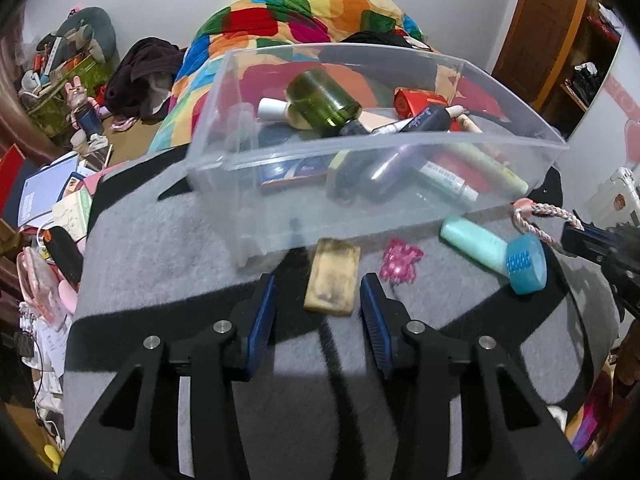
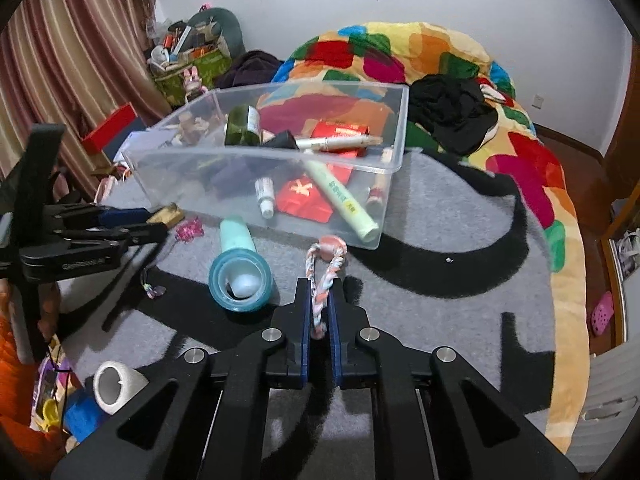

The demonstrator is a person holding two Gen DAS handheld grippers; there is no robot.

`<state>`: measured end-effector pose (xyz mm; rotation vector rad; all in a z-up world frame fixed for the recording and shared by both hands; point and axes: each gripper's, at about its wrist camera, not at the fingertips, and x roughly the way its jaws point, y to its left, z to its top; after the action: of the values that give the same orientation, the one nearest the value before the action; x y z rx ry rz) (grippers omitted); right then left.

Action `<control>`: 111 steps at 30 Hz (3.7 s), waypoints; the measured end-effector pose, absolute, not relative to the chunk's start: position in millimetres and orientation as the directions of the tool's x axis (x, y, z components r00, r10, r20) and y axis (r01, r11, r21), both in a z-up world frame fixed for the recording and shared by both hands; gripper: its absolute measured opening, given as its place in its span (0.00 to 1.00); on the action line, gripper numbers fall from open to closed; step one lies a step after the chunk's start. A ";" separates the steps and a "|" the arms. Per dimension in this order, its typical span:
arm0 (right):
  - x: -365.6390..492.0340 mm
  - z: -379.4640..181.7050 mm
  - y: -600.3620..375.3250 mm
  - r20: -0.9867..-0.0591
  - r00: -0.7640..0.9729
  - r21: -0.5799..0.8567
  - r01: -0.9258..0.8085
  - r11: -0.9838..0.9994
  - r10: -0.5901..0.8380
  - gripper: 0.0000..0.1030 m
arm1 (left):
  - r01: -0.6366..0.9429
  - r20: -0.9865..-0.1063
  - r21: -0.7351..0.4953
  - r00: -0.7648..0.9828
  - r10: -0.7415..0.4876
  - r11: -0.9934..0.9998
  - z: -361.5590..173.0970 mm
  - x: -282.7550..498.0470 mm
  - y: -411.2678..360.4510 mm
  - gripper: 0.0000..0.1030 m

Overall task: Organize objects
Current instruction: 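Grasp the gold soap bar with the left tool while the right tool grasps the braided rope, then drop the soap bar and braided rope into the clear box, opening both tools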

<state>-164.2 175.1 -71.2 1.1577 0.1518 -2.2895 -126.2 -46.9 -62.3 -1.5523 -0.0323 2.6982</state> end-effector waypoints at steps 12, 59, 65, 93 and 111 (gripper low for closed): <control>-157.4 -33.0 172.8 -0.700 -0.542 0.122 0.550 -0.826 -0.464 0.07 | -0.046 -0.849 -0.026 -0.526 0.046 -0.999 -60.2 -114.5 -42.2 0.23; -234.5 -19.2 127.3 -0.691 -0.560 0.144 0.515 -0.845 -0.458 0.06 | 0.017 -0.752 -0.153 -0.651 0.105 -0.988 -1.4 -154.9 -66.4 0.23; -247.7 -37.3 109.8 -0.725 -0.527 0.132 0.526 -0.840 -0.444 0.06 | 0.023 -0.768 -0.146 -0.633 0.099 -0.989 -9.2 -165.9 -66.5 0.23; -185.1 -15.3 129.9 -0.705 -0.557 0.053 0.577 -0.815 -0.440 0.60 | -0.021 -0.728 -0.035 -0.684 0.040 -0.999 9.7 -115.3 -36.6 0.74; -161.9 -83.7 132.9 -0.800 -0.386 0.173 0.585 -0.792 -0.460 0.60 | -0.044 -0.857 -0.016 -0.514 0.037 -0.999 -60.1 -109.3 -24.7 0.74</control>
<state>-161.9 132.9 -83.7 1.2012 0.1819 -2.1860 -109.3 -24.7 -60.1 -1.5241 0.0113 2.6942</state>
